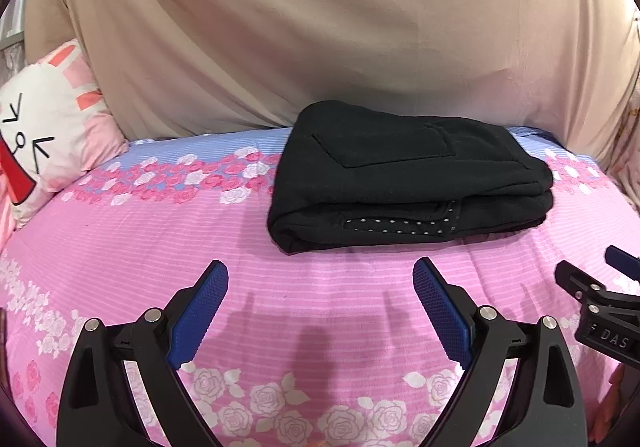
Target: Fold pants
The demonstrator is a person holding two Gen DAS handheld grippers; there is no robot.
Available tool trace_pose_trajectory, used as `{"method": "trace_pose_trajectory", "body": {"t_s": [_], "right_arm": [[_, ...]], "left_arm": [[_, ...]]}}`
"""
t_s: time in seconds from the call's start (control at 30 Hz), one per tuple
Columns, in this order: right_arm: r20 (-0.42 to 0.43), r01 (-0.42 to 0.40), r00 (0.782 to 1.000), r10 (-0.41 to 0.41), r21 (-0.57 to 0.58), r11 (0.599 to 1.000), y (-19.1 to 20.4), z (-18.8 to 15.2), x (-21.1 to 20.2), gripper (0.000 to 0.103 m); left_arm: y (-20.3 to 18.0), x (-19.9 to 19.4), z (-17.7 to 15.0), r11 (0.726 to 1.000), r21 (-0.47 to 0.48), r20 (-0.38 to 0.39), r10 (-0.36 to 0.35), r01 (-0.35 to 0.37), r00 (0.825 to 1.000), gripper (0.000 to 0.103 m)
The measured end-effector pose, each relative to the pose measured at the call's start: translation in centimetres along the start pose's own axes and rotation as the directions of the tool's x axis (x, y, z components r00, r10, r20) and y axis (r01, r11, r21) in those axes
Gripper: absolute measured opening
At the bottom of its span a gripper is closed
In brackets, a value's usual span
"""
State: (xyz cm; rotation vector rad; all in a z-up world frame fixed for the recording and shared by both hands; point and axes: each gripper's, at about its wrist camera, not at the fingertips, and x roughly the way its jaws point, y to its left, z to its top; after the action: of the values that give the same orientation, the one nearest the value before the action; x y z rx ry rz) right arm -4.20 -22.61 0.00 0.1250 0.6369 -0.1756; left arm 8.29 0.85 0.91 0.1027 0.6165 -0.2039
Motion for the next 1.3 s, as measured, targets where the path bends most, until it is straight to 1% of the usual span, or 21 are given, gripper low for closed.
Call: {"method": "trace_pose_trajectory", "body": {"t_s": [0.07, 0.23, 0.43, 0.6, 0.7, 1.03, 1.3], "right_arm": [[0.0, 0.0, 1.0, 0.0, 0.0, 1.0, 0.03, -0.03, -0.02, 0.093], [0.0, -0.001, 1.0, 0.001, -0.001, 1.0, -0.02, 0.01, 0.04, 0.093], [0.0, -0.001, 1.0, 0.001, -0.001, 1.0, -0.02, 0.01, 0.05, 0.093], [0.0, -0.001, 1.0, 0.001, -0.001, 1.0, 0.0, -0.03, 0.04, 0.093], [0.0, -0.001, 1.0, 0.001, -0.001, 1.0, -0.01, -0.02, 0.06, 0.093], [-0.001, -0.003, 1.0, 0.003, -0.003, 1.0, -0.11, 0.03, 0.11, 0.093], [0.0, -0.005, 1.0, 0.005, -0.004, 1.0, -0.15, 0.05, 0.11, 0.093]], "left_arm": [[-0.07, -0.05, -0.01, 1.0, 0.005, 0.002, 0.006, -0.006, 1.0, 0.091], [-0.02, -0.08, 0.03, 1.0, 0.005, -0.001, -0.006, 0.006, 1.0, 0.091], [0.02, 0.2, 0.07, 1.0, -0.004, -0.015, 0.008, -0.008, 1.0, 0.092], [-0.24, -0.28, -0.09, 1.0, 0.011, 0.016, 0.001, -0.001, 1.0, 0.092], [-0.47, -0.27, -0.1, 1.0, 0.026, 0.014, 0.002, -0.003, 1.0, 0.092], [-0.5, -0.43, -0.06, 1.0, 0.025, 0.019, 0.005, -0.005, 1.0, 0.092], [-0.26, -0.55, -0.03, 1.0, 0.006, 0.028, 0.006, -0.006, 1.0, 0.092]]}}
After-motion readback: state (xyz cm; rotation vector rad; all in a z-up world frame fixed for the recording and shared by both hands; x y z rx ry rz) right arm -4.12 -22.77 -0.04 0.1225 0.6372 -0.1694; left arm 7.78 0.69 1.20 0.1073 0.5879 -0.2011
